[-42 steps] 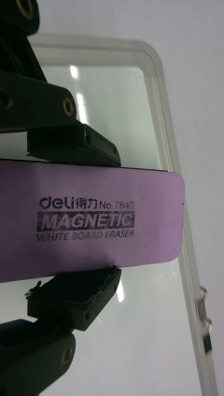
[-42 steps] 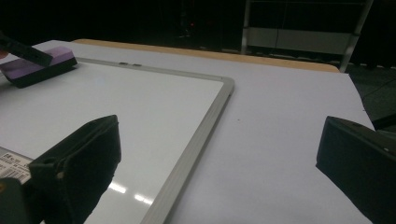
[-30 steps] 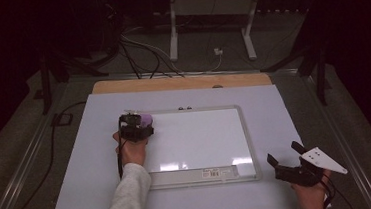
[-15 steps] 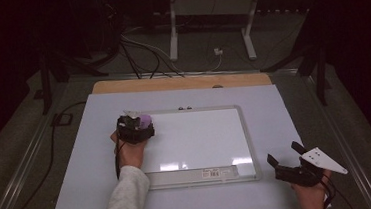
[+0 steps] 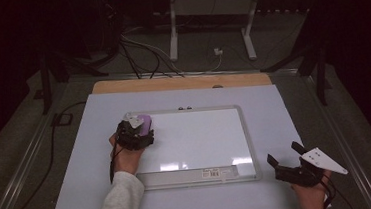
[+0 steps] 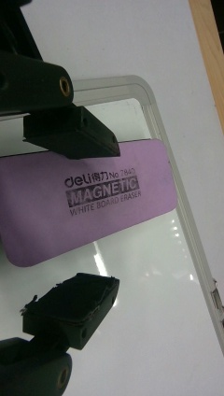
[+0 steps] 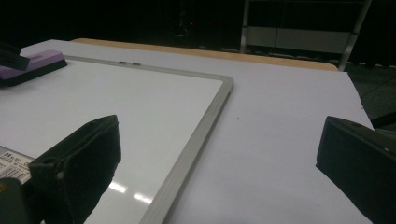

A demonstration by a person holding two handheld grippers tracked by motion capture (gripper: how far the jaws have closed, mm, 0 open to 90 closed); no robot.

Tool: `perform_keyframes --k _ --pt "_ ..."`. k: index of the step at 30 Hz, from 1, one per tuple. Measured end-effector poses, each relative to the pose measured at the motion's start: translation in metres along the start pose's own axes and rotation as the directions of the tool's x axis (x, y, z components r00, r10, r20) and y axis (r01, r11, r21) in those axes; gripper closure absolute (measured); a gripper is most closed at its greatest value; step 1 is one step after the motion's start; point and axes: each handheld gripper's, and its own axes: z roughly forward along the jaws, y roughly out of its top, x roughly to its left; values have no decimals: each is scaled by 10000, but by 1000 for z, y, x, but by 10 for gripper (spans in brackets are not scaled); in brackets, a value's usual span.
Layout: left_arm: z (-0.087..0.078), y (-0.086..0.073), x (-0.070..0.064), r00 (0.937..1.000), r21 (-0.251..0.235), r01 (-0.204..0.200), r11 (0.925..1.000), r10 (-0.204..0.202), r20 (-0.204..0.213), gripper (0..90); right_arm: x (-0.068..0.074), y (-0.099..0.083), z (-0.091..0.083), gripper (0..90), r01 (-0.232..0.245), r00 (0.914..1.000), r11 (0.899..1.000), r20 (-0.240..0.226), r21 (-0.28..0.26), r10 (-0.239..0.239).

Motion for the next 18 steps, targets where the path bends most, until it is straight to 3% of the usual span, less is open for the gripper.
perform_keyframes --k 4,12,18 --pt "0 0 2 10000 76 32 10000 -31 -95 319 0 0 -1 2 13 10000 10000 -8 -13 -13" --pt "-1 -5 14 9982 192 581 9981 -578 -159 325 0 0 0 2 9 10000 10000 -2 0 -9" --pt "0 -11 16 9965 410 756 9963 -740 -401 451 1 0 0 2 15 10000 10000 -1 12 -15"
